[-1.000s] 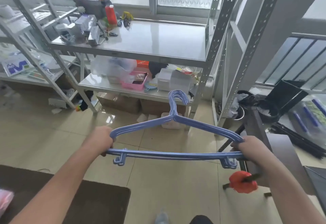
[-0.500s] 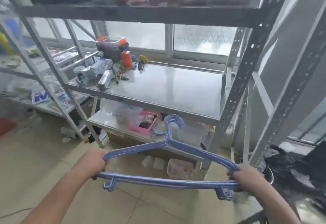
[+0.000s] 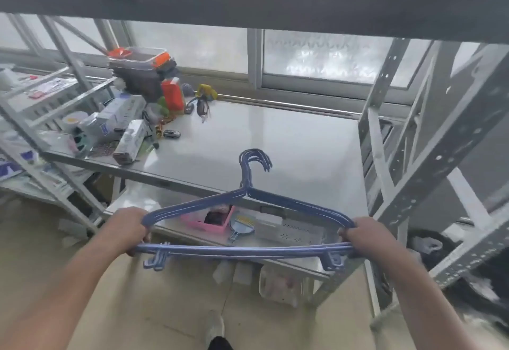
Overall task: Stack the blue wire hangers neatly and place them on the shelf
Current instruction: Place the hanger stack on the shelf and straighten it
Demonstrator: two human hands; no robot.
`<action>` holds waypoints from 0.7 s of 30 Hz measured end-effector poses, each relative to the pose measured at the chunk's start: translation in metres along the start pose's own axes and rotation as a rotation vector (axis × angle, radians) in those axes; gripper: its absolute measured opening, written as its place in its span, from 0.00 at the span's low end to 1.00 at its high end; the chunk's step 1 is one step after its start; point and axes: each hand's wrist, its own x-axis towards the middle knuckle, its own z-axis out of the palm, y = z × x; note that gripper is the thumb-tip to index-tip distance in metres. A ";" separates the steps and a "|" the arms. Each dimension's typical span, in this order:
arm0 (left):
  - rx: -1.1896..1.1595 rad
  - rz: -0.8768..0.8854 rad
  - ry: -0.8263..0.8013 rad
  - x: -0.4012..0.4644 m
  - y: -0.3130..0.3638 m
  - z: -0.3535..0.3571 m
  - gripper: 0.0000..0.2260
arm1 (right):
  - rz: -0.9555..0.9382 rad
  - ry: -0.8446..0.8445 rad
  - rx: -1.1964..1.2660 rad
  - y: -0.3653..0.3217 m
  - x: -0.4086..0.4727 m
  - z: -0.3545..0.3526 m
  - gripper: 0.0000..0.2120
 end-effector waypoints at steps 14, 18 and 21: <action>0.381 0.321 -0.040 0.254 0.083 -0.057 0.07 | 0.176 0.199 0.196 -0.104 0.115 0.032 0.08; 0.414 0.388 -0.030 0.279 0.089 -0.038 0.09 | 0.183 0.254 0.029 -0.107 0.142 0.045 0.12; 0.375 0.395 -0.009 0.292 0.086 -0.026 0.08 | 0.195 0.260 -0.014 -0.107 0.156 0.051 0.10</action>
